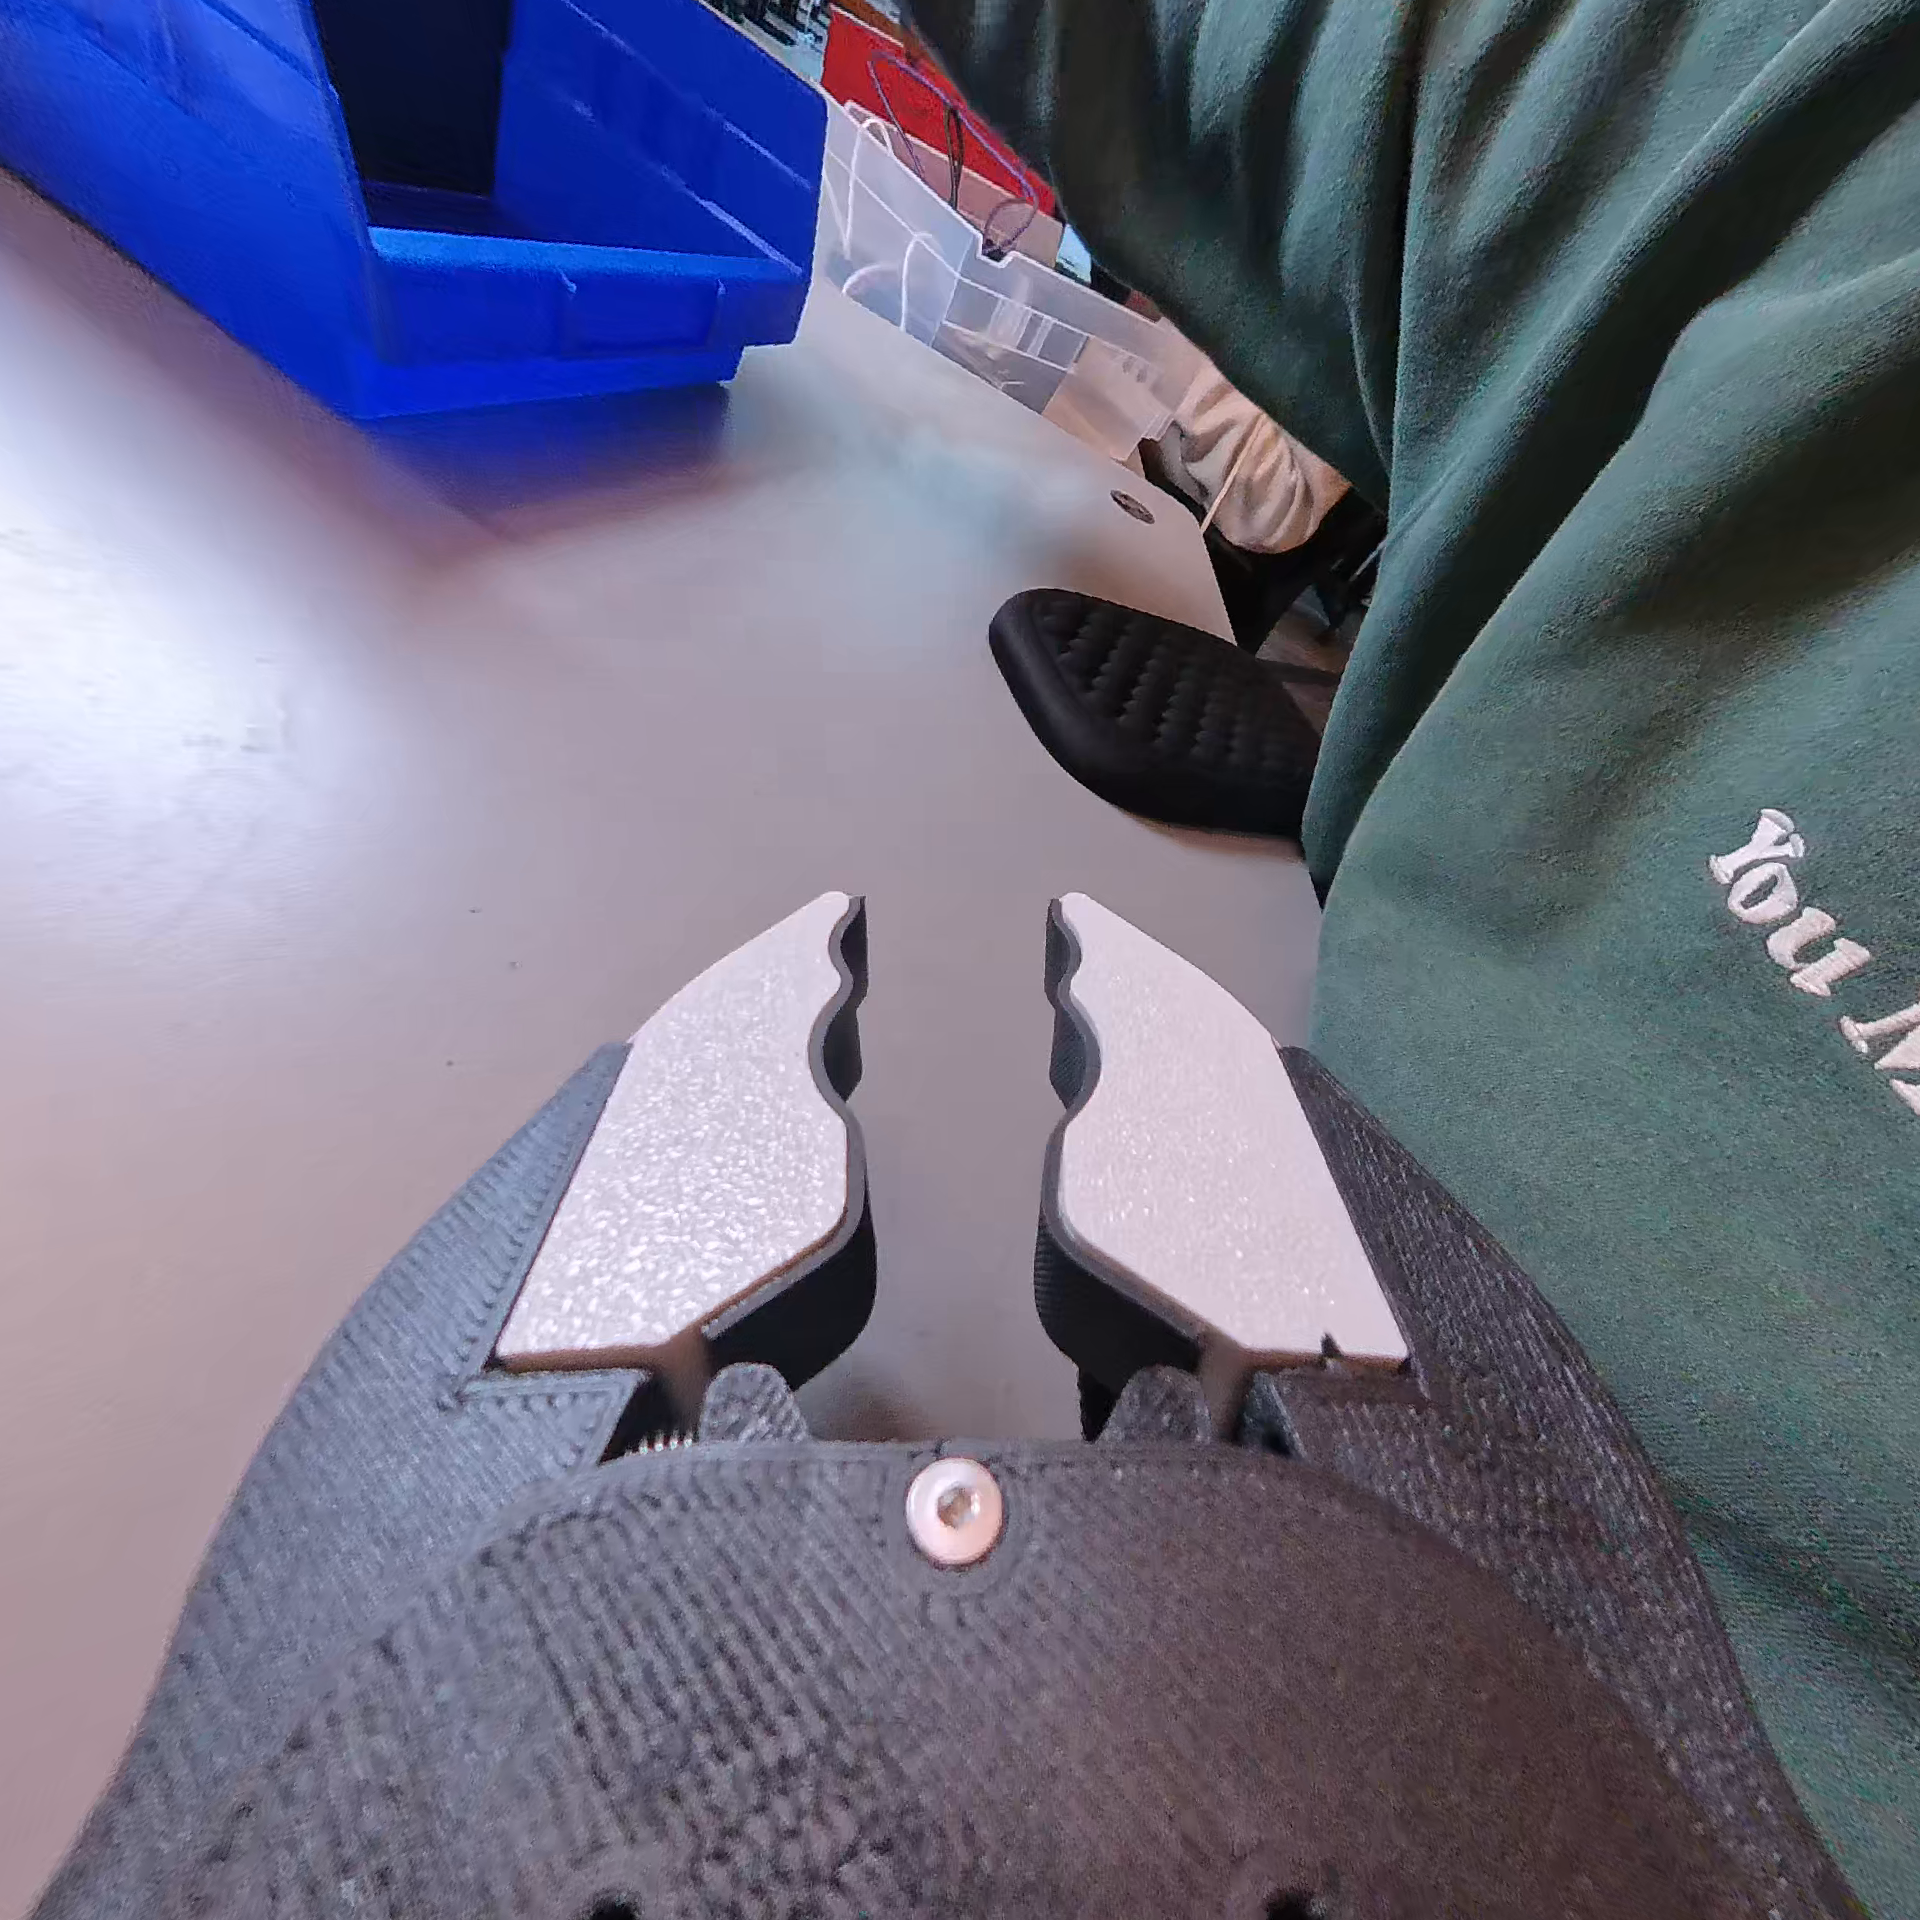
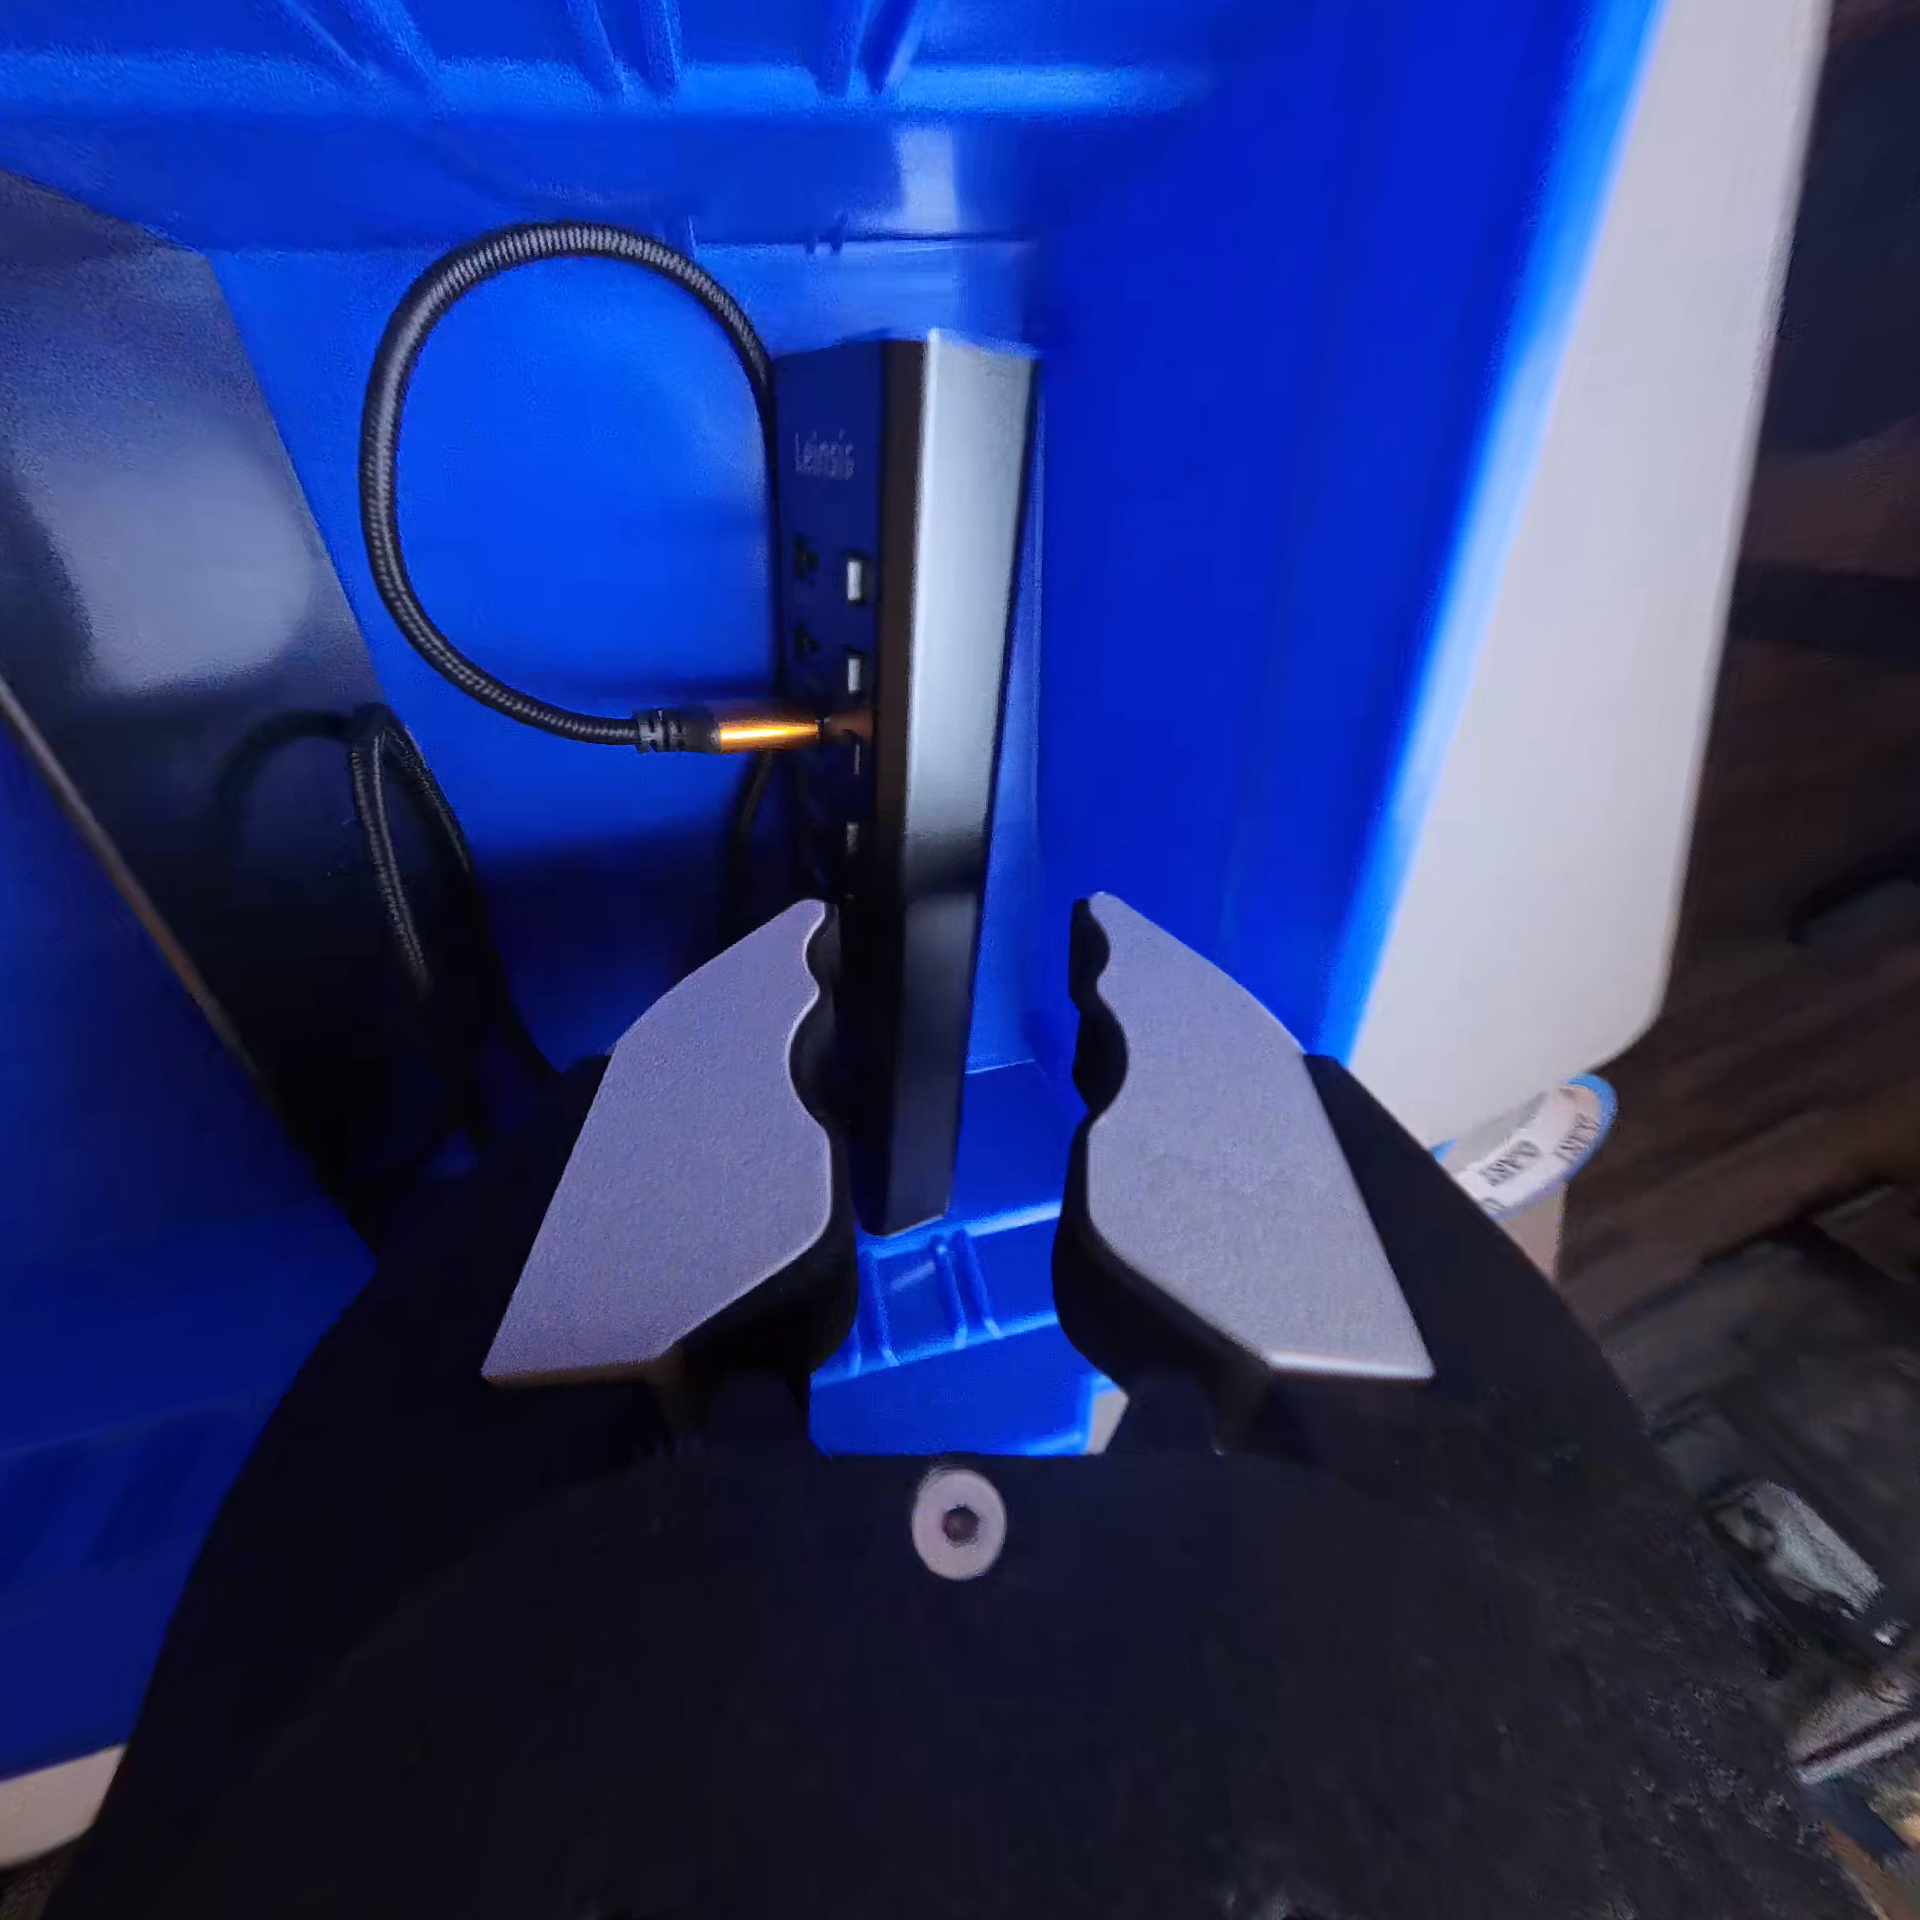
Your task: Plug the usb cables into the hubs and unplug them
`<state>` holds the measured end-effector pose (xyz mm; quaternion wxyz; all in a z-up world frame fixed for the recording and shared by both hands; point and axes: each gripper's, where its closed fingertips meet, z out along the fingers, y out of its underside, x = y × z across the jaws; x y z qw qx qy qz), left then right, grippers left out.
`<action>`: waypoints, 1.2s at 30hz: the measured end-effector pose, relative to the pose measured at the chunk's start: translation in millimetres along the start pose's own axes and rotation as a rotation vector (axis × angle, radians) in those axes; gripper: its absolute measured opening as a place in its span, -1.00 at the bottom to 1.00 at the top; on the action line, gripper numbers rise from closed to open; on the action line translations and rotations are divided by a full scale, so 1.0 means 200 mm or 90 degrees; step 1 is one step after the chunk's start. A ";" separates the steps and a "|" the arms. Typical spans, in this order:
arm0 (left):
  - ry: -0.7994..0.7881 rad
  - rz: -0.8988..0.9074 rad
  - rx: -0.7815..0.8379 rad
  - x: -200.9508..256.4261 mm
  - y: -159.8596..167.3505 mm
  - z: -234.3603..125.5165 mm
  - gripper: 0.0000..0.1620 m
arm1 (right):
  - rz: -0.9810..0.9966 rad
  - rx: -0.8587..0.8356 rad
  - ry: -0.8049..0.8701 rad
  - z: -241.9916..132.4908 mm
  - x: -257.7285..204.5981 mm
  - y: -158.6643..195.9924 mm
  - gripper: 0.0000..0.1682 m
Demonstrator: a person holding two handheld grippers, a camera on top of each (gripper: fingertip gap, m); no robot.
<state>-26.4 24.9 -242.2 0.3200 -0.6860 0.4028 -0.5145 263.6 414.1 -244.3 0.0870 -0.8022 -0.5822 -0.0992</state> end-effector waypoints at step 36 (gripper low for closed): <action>0.017 0.025 -0.038 0.06 0.04 0.03 -0.60 | -0.048 -0.026 0.061 -0.09 -0.17 -0.05 -0.23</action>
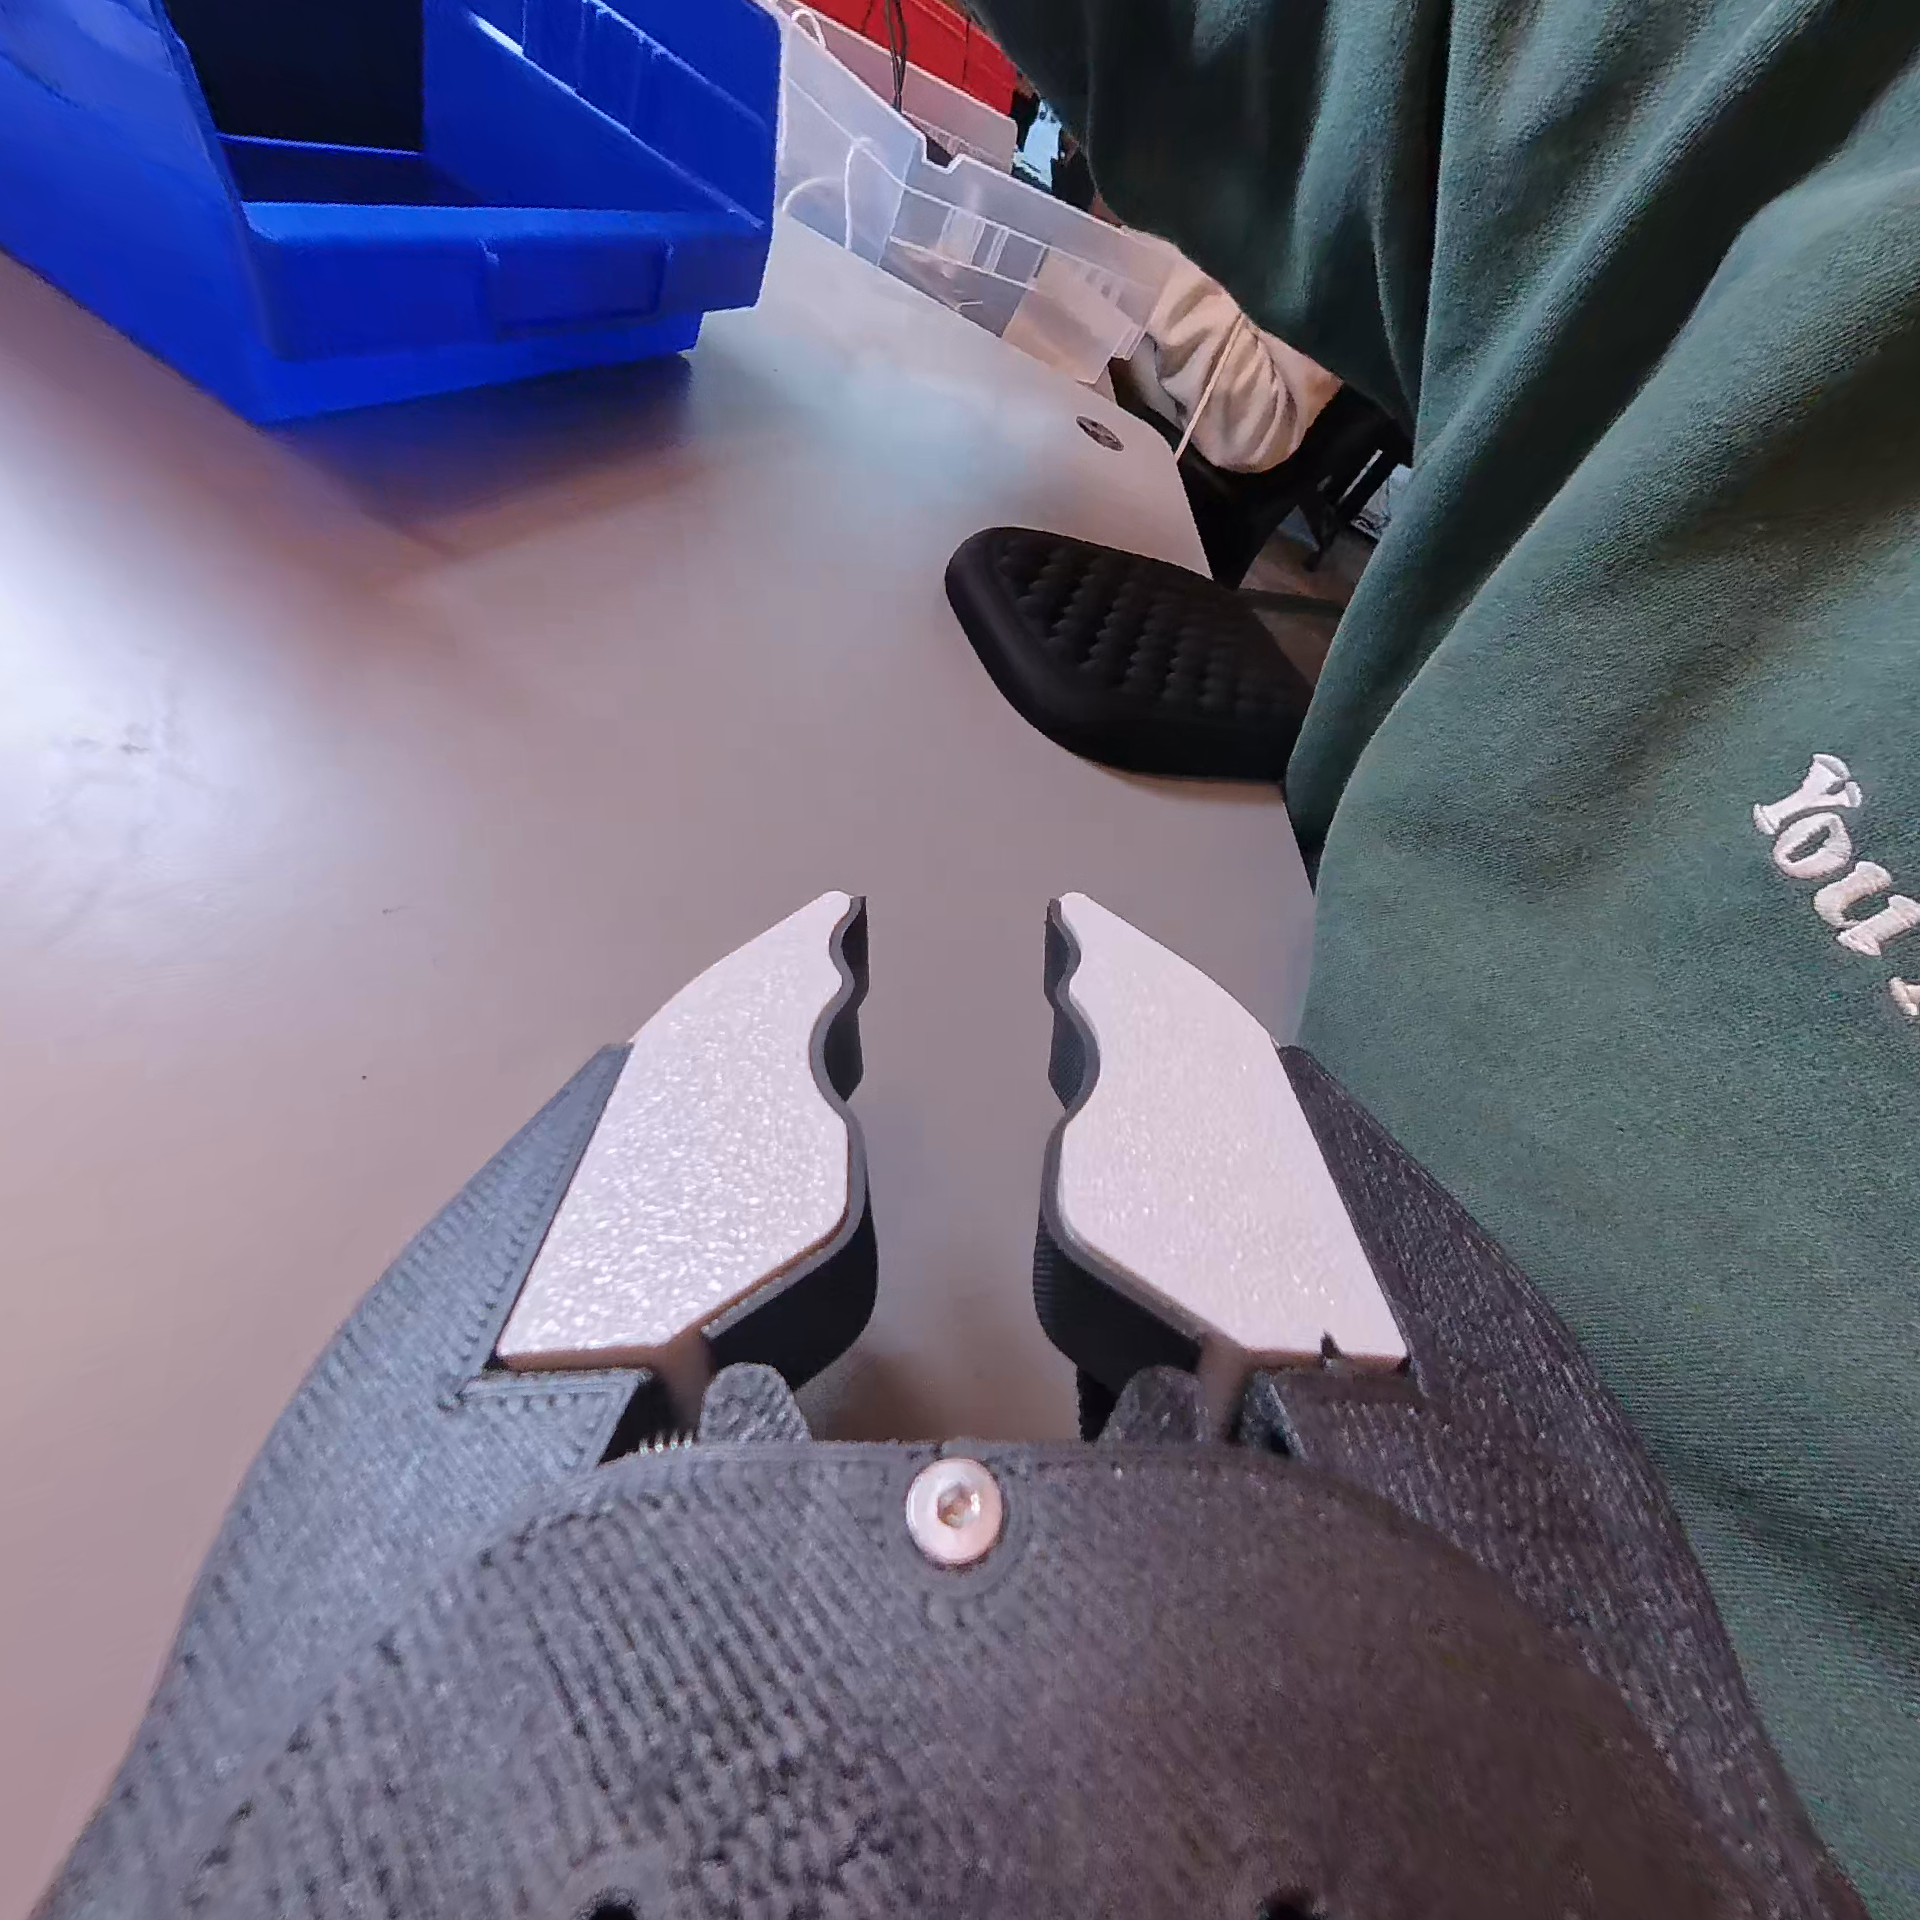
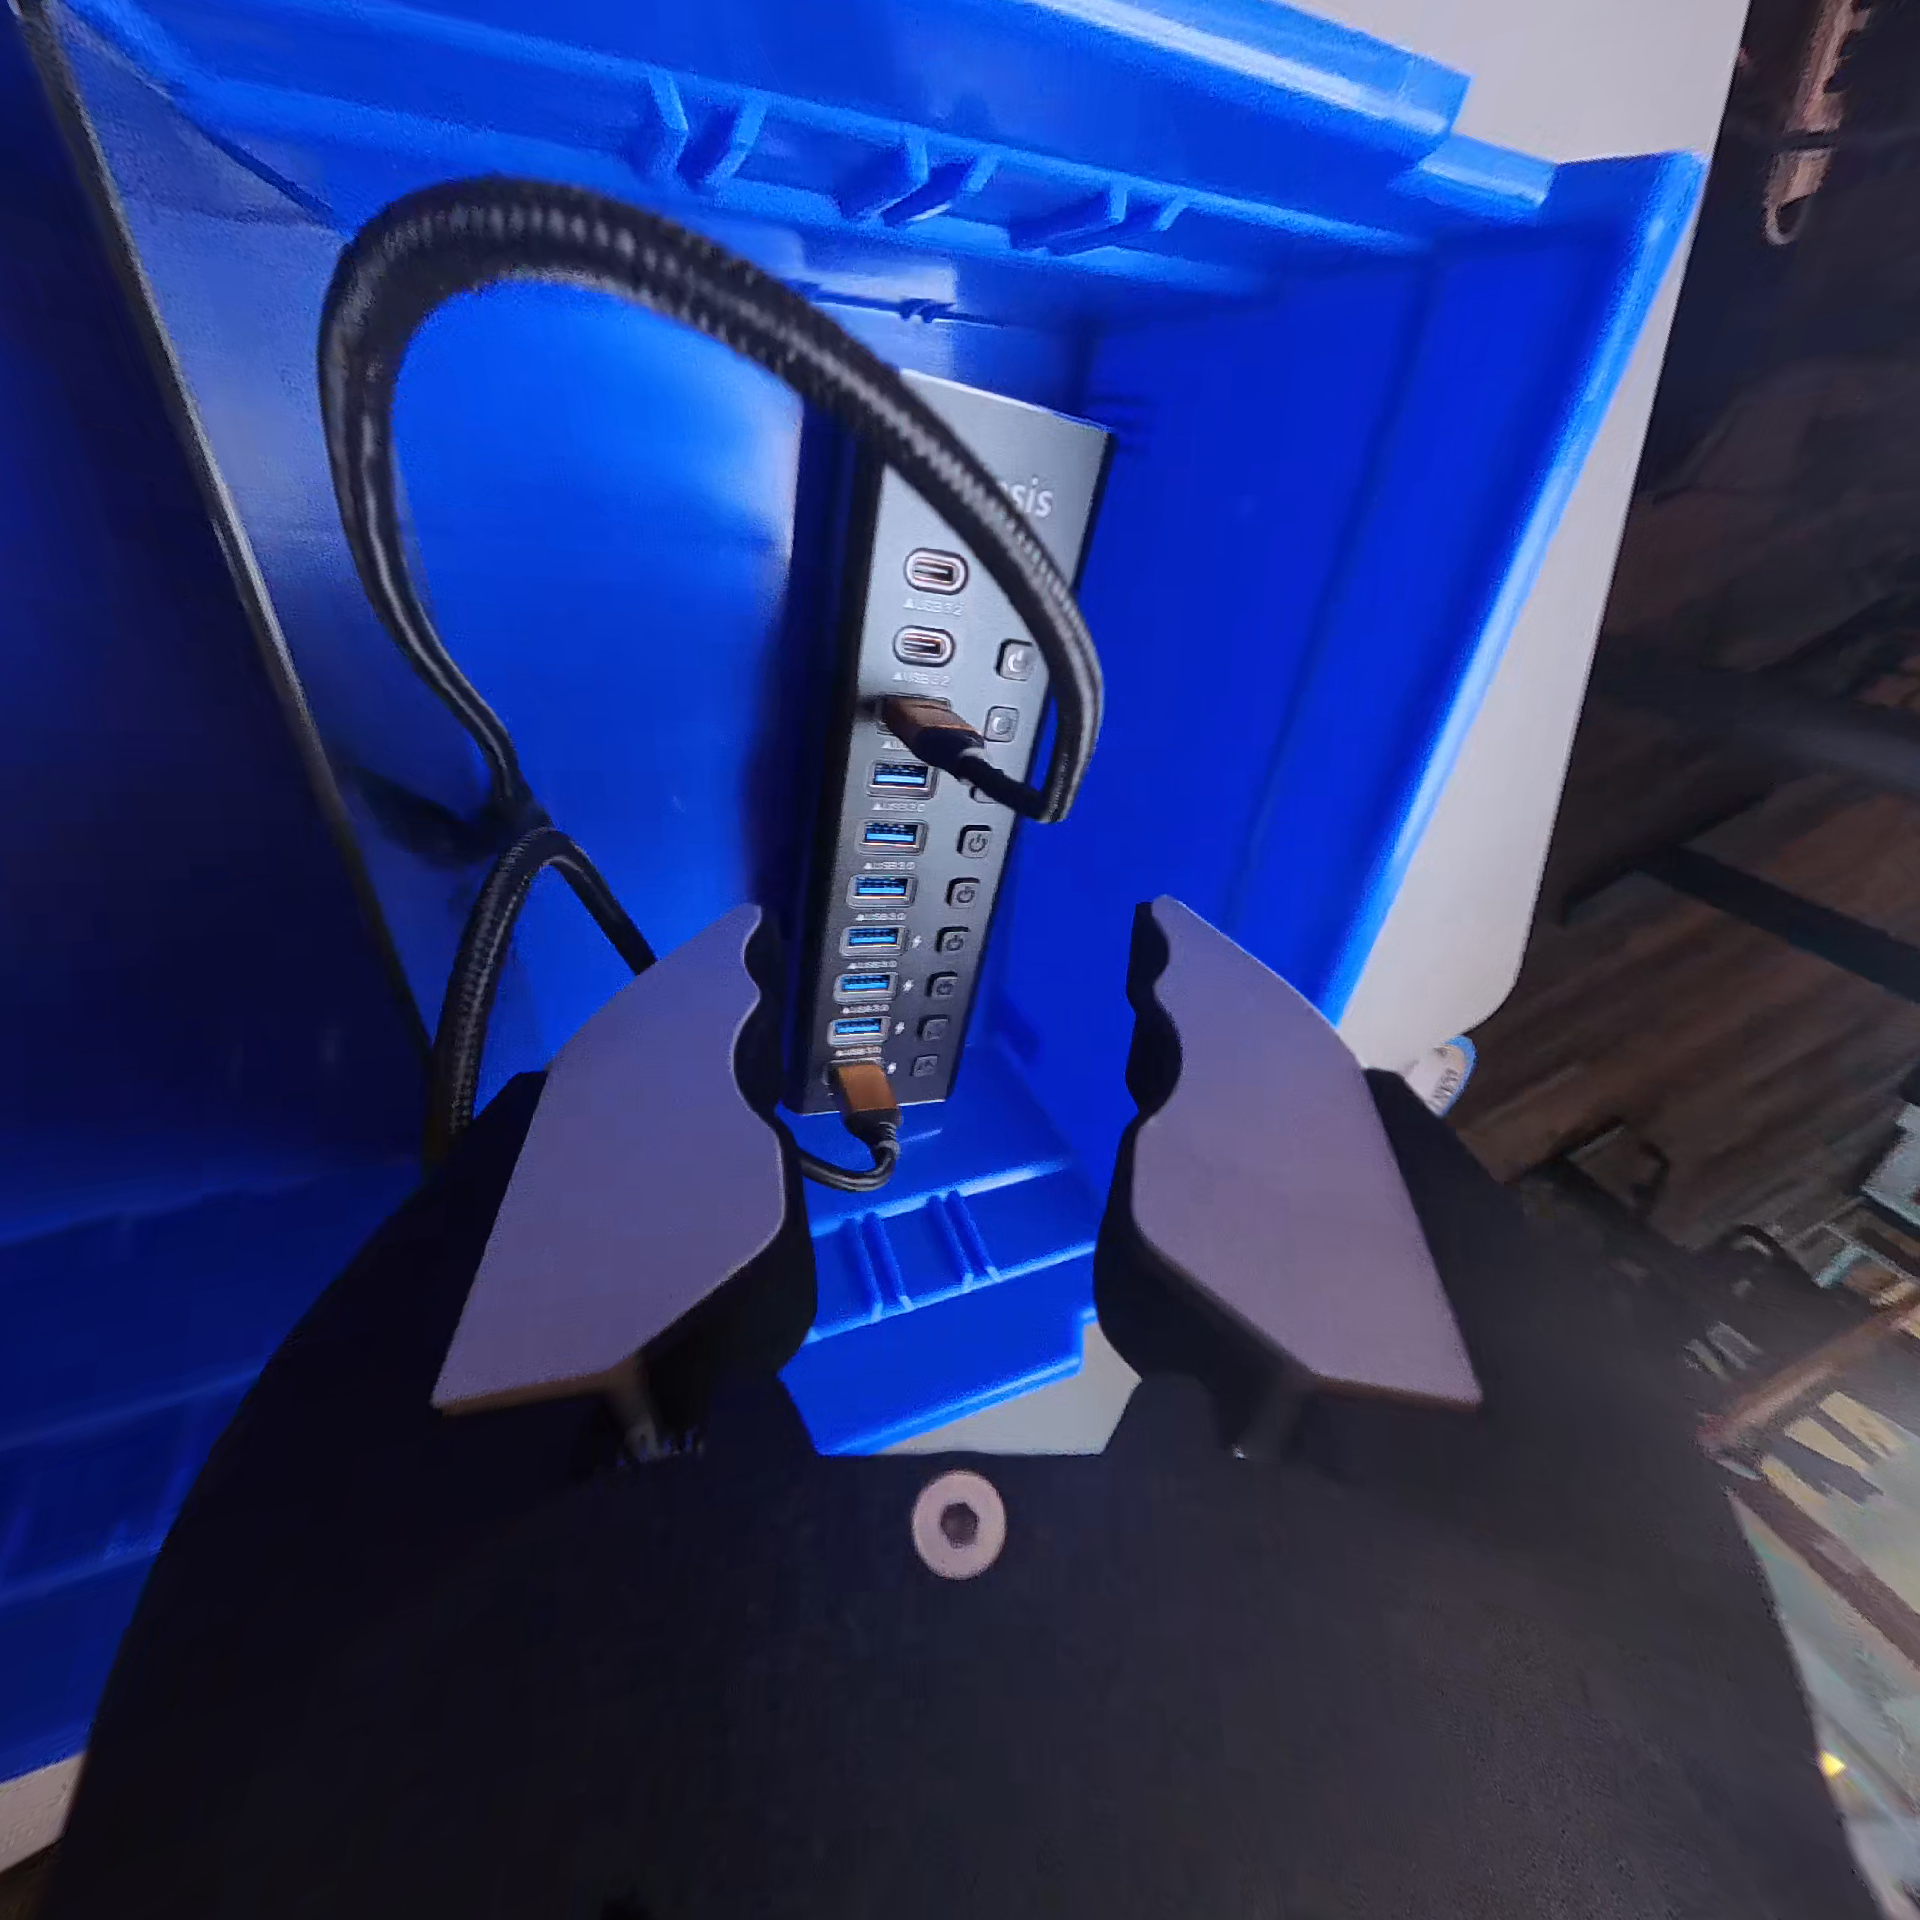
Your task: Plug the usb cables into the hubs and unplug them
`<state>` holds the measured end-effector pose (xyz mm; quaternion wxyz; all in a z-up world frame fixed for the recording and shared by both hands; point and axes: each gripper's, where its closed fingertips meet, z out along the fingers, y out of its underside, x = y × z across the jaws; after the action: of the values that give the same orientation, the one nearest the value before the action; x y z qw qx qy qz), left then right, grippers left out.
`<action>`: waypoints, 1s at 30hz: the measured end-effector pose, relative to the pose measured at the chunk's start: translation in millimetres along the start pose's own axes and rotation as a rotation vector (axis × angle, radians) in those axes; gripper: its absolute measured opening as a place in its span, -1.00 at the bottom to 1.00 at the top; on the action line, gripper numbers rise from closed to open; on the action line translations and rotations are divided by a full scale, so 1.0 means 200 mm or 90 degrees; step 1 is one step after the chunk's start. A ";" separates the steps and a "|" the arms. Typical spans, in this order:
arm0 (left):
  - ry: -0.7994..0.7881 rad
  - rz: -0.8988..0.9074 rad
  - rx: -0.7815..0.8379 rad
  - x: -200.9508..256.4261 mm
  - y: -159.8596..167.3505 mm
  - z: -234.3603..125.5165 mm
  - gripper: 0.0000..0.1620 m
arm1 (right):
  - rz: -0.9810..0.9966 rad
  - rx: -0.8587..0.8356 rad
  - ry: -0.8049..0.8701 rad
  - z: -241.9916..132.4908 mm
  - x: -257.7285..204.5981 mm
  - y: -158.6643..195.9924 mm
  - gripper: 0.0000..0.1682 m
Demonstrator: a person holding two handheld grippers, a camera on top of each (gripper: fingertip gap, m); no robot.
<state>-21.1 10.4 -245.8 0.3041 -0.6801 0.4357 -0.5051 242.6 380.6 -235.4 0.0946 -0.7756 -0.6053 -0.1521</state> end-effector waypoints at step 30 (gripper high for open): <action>0.002 -0.003 -0.013 -0.01 0.02 0.01 -0.60 | 0.091 0.036 0.103 -0.21 0.24 0.10 -0.34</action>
<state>-20.4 9.8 -249.7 0.2953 -0.6832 0.4399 -0.5025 268.0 405.7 -178.1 0.1757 -0.7991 -0.5426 -0.1900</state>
